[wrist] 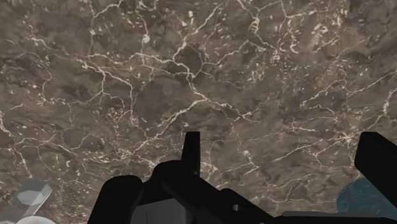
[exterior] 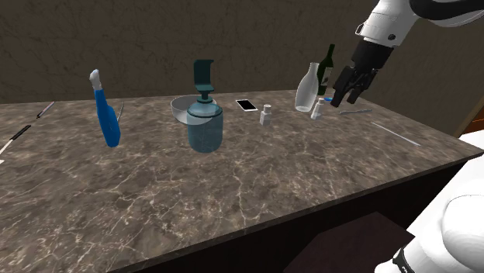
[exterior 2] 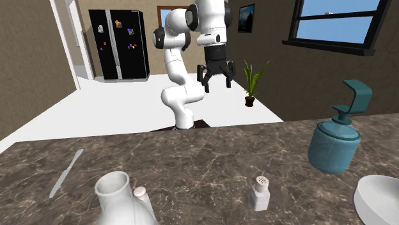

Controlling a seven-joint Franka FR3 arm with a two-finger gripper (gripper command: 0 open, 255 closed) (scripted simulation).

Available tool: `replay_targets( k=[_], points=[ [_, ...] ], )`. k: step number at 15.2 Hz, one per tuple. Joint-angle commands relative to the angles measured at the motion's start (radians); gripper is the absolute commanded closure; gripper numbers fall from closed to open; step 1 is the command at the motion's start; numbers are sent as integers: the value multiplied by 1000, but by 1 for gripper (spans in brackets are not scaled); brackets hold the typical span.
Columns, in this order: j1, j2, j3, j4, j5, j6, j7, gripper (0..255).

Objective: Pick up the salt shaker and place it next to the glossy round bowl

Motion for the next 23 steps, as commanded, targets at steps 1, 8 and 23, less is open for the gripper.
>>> replay_targets(
  k=[1,8,23],
  points=[
    [0,0,0,0,0,0,0,0],
    [-44,139,-110,14,-39,145,-98,0],
    [-96,553,-341,225,36,378,-336,0]
  ],
)
